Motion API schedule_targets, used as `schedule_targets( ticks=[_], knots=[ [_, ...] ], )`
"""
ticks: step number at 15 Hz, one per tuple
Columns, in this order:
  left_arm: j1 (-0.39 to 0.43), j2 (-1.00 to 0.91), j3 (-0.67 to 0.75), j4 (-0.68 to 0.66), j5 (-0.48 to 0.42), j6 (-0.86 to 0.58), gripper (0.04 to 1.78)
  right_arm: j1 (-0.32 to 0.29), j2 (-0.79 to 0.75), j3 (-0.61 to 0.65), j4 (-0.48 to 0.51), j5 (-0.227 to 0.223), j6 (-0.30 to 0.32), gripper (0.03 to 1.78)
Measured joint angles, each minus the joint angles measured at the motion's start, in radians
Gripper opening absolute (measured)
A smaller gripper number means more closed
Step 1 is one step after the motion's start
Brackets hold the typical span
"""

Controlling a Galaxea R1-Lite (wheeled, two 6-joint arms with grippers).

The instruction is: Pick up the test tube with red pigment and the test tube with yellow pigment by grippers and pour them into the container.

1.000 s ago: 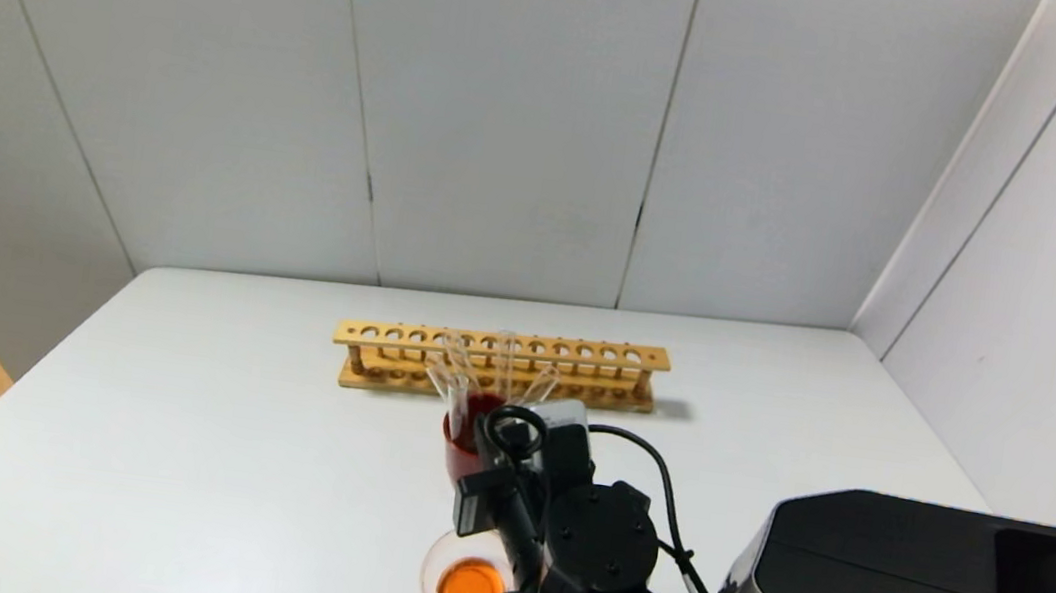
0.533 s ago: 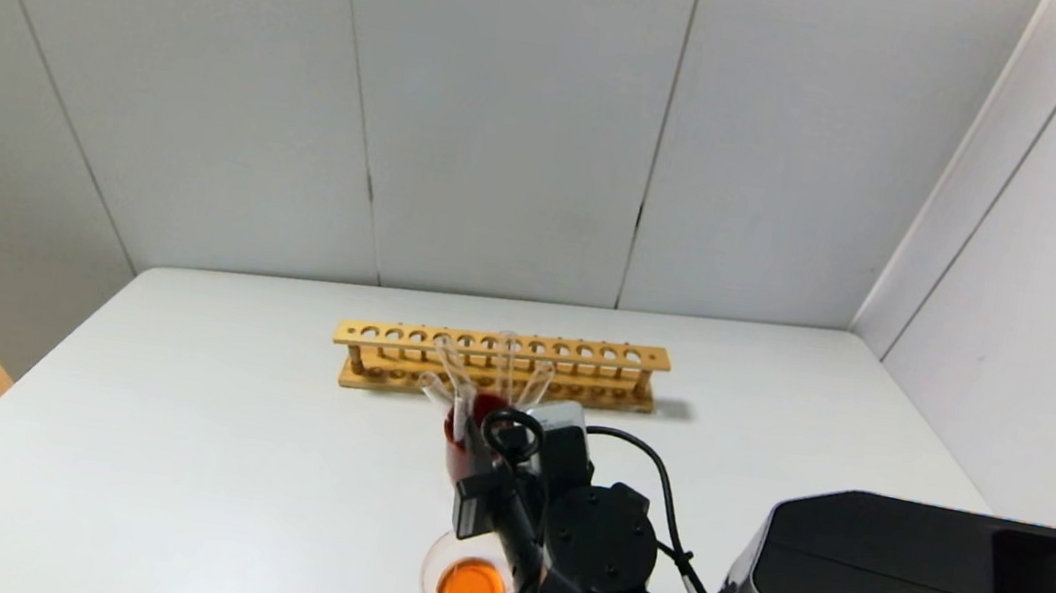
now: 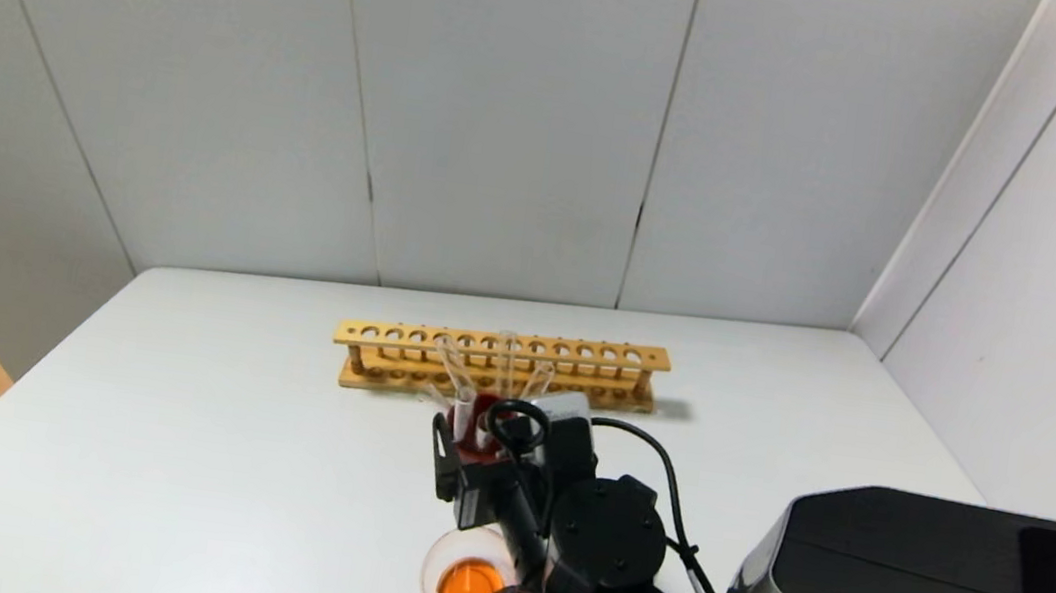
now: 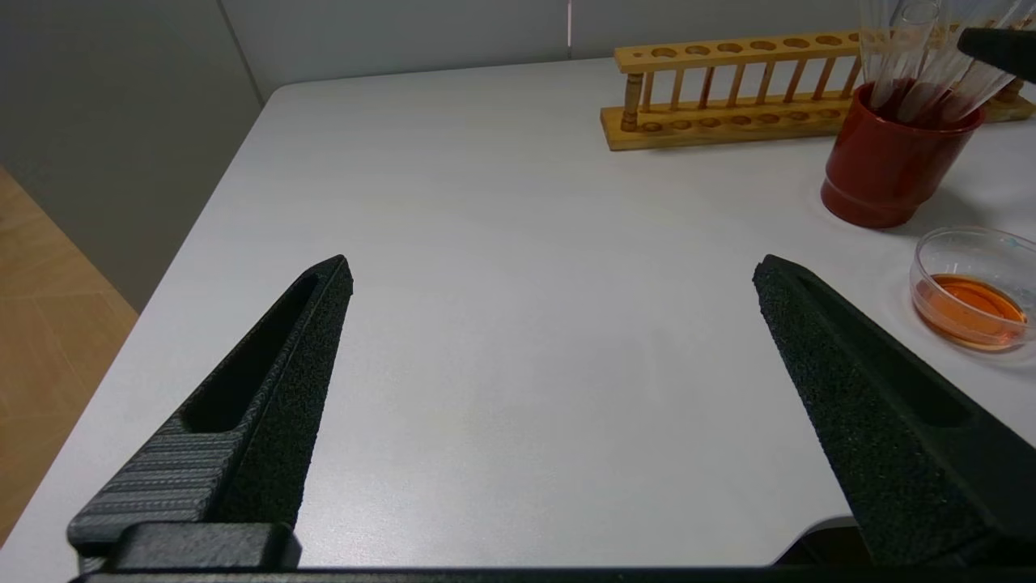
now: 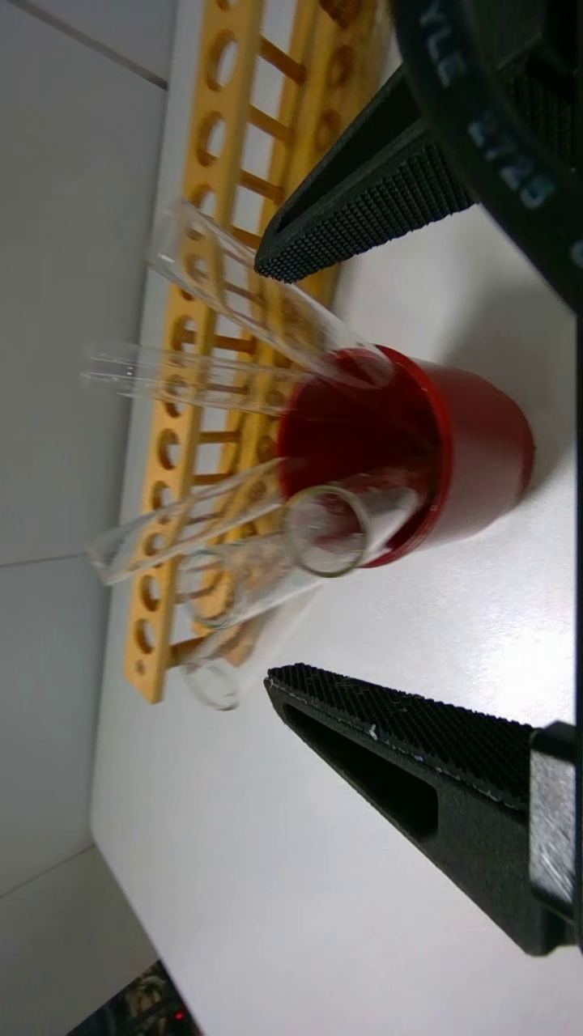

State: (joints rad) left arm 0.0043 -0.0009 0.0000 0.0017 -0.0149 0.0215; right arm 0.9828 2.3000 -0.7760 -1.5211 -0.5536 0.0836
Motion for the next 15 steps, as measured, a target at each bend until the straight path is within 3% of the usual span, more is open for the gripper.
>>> schedule_targets(
  ticks=[3, 6, 9, 12, 15],
  knots=[
    [0.0, 0.0, 0.0, 0.0, 0.0, 0.0, 1.75, -0.01, -0.076, -0.042, 0.0, 0.003, -0.071, 1.74],
    [0.0, 0.0, 0.0, 0.0, -0.001, 0.0, 1.75, -0.06, -0.189, -0.167, 0.001, 0.036, -0.264, 1.74],
    [0.0, 0.0, 0.0, 0.0, 0.0, 0.0, 1.75, -0.186, -0.329, -0.304, 0.059, 0.085, -0.502, 1.74],
    [0.0, 0.0, 0.0, 0.0, -0.001, 0.0, 1.75, -0.332, -0.495, -0.366, 0.189, 0.09, -0.696, 1.74],
    [0.0, 0.0, 0.0, 0.0, 0.0, 0.0, 1.75, -0.469, -0.694, -0.359, 0.356, 0.059, -0.773, 1.74]
  ],
)
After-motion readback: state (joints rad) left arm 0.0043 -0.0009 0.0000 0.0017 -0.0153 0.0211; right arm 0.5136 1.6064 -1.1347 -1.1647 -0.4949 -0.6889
